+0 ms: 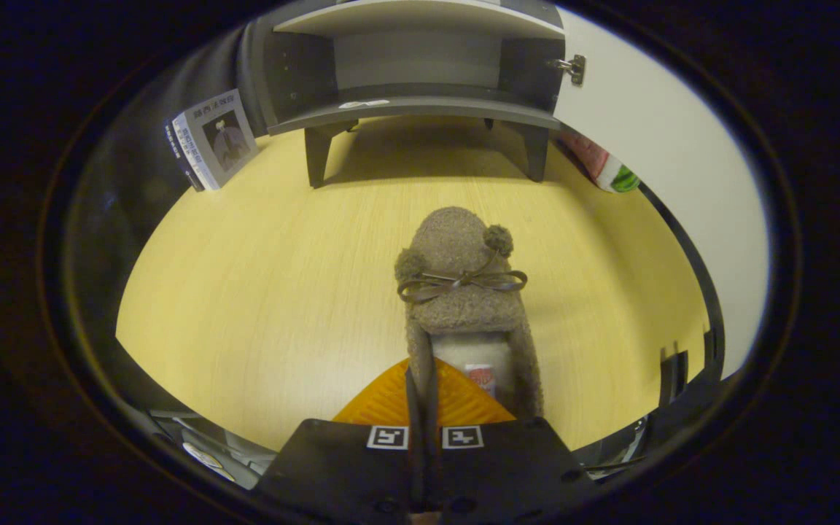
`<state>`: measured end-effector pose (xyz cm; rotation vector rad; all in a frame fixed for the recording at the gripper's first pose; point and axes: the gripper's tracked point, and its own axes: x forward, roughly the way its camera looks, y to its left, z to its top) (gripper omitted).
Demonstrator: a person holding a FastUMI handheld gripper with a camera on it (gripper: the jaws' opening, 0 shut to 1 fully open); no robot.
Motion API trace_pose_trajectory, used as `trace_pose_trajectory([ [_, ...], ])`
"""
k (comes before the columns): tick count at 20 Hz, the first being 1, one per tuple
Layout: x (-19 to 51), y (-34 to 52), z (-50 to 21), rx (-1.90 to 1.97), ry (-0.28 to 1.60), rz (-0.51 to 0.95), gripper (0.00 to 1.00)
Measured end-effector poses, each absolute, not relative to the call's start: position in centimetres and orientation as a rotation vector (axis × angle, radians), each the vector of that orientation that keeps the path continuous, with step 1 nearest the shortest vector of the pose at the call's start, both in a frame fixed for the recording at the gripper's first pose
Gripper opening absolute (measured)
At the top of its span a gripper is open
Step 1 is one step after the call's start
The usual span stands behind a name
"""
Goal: Open the shoe cabinet door, grab the shoes and put them into the shoe cabinet, then close the shoe cabinet door.
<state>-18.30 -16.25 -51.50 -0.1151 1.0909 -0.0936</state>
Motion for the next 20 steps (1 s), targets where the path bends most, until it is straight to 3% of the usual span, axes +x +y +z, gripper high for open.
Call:
trace_pose_trajectory([
  [9, -14.9, -15.5, -46.0, -0.086, 1.037, -0.146, 0.03],
  [20, -7.4, -14.3, -32.3, -0.095, 0.801, -0.21, 0.03],
])
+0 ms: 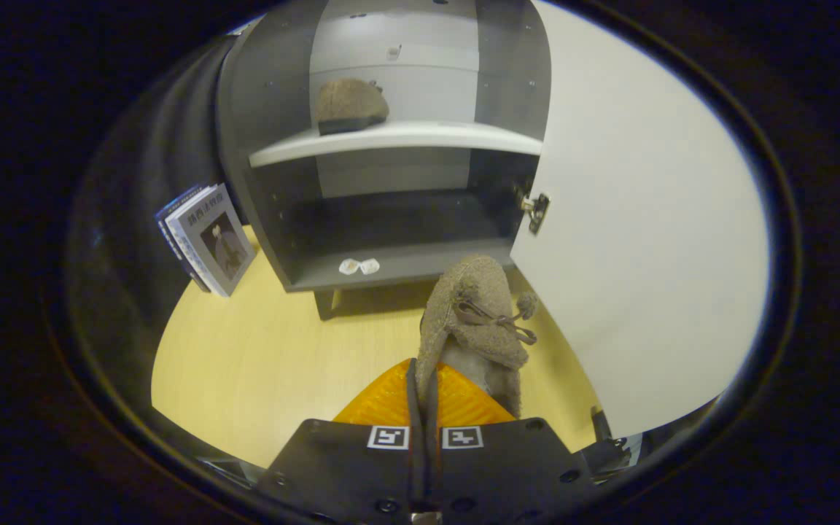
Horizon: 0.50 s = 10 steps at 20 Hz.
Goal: Open the shoe cabinet door, grab the shoes and put them into the shoe cabinet, then close the shoe cabinet door.
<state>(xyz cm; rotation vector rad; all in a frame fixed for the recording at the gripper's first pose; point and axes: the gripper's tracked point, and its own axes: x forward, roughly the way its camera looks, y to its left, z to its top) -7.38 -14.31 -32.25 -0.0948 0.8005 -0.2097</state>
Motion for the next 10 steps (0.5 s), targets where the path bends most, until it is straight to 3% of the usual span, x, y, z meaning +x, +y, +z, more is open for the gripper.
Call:
trace_pose_trajectory([
  [10, 1.3, -14.1, -19.0, -0.18, 0.549, -0.245, 0.02],
])
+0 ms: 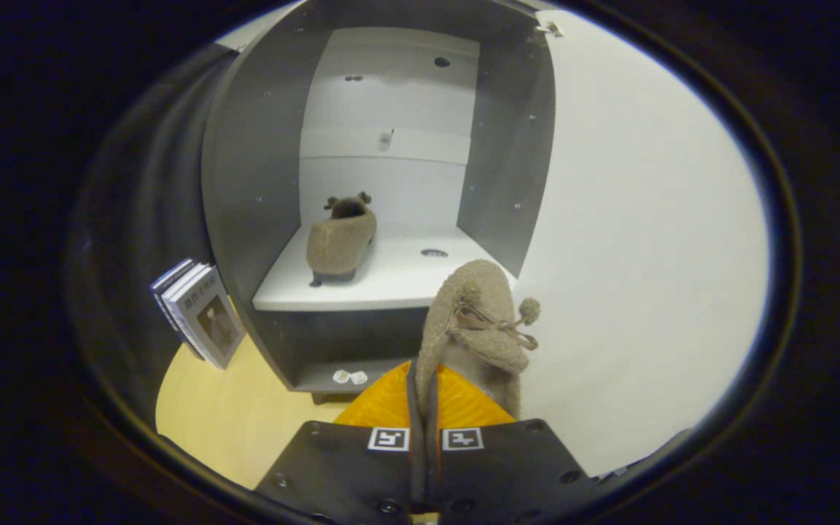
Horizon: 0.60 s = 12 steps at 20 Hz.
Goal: Open the shoe cabinet door, grab the shoes and put them into the shoe cabinet, then close the shoe cabinet door.
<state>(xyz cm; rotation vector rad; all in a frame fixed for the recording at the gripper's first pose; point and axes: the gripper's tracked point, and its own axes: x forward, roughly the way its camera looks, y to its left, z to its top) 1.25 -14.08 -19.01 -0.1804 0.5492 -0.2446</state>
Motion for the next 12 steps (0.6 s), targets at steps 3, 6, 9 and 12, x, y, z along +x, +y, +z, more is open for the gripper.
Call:
trace_pose_trajectory([
  [3, 4.8, -14.0, -16.8, -0.207, 0.496, -0.223, 0.02],
  [6, 8.7, -14.0, -14.3, -0.229, 0.441, -0.197, 0.02],
  [9, 12.0, -14.1, -13.1, -0.252, 0.415, -0.16, 0.02],
  [12, 15.2, -14.2, -12.3, -0.26, 0.393, -0.133, 0.02],
])
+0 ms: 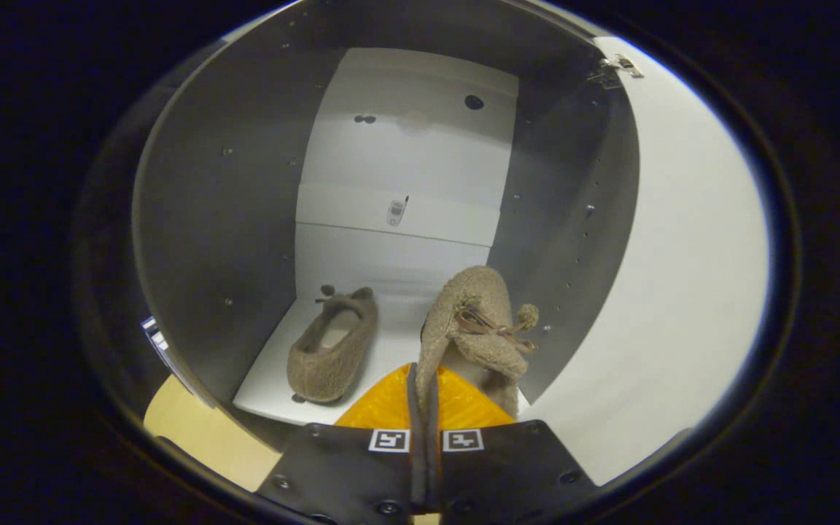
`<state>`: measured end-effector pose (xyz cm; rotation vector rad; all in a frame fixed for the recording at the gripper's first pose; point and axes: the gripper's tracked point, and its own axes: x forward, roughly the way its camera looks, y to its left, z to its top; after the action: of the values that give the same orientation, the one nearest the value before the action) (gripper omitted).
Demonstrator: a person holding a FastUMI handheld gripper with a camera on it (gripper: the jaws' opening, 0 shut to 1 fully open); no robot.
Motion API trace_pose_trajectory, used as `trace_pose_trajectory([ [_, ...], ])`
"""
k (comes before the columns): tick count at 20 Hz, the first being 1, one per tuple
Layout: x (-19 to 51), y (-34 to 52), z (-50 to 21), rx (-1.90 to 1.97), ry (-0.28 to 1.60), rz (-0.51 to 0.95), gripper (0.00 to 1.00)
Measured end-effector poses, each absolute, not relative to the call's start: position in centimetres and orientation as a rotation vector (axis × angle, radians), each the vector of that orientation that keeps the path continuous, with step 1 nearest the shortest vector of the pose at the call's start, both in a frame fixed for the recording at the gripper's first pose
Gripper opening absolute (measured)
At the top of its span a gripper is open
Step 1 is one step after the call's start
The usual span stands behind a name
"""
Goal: Open the shoe cabinet door, grab the shoes and put them into the shoe cabinet, then close the shoe cabinet door.
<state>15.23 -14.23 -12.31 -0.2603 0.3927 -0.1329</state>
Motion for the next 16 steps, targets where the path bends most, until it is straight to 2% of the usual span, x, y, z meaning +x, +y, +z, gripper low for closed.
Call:
trace_pose_trajectory([
  [9, 22.2, -15.6, -14.8, -0.271, 0.423, -0.092, 0.02],
  [16, 24.6, -15.9, -18.0, -0.286, 0.505, -0.074, 0.02],
])
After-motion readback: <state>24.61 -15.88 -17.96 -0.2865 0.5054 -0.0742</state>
